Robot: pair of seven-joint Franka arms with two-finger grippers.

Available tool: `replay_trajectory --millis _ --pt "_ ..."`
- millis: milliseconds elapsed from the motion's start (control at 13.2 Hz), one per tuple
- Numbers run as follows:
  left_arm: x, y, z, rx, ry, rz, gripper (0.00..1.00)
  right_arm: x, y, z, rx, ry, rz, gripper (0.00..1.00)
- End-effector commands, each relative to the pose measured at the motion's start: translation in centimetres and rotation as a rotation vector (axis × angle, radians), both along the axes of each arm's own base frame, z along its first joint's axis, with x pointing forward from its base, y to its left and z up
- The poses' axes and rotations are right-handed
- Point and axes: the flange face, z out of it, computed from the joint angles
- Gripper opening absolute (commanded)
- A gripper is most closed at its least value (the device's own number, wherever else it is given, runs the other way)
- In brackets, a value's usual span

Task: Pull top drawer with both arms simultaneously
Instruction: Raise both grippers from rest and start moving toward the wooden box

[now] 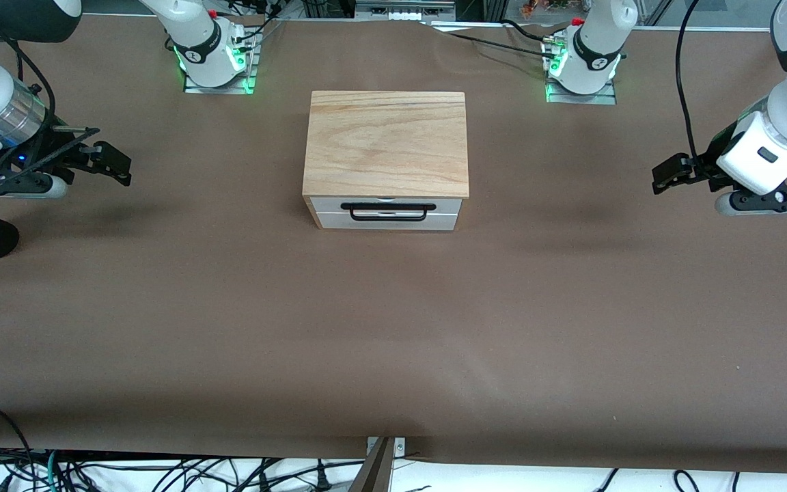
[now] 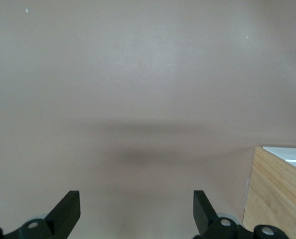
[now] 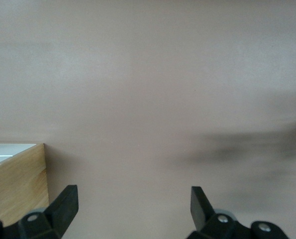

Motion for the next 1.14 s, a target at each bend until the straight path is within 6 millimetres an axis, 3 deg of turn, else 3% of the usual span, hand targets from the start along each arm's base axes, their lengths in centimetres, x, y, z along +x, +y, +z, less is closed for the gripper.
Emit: replay_trajectory --millis 0,151,379,757,1060 --pt "-0.1 -0.3 0.4 0.016 0.023 -0.029 1.0 -0.3 0.0 0.4 -0.006 0.0 -0.006 1.0" --pt "0.4 -0.8 -0.7 0.006 0.039 -0.032 1.0 -0.2 0.0 0.4 -0.007 -0.002 -0.003 1.0" --pt "0.1 -1.9 -0.2 0.008 0.023 -0.043 1.0 -0.2 0.1 0.5 -0.008 -0.003 0.008 1.0" --pt "0.6 -1.4 -1.2 -0.022 0.023 -0.035 1.0 0.1 0.2 0.1 -0.006 0.005 0.006 1.0" --pt "1.9 -1.4 -3.9 -0.045 -0.011 -0.024 1.0 0.1 0.1 0.0 -0.002 0.01 0.012 1.0"
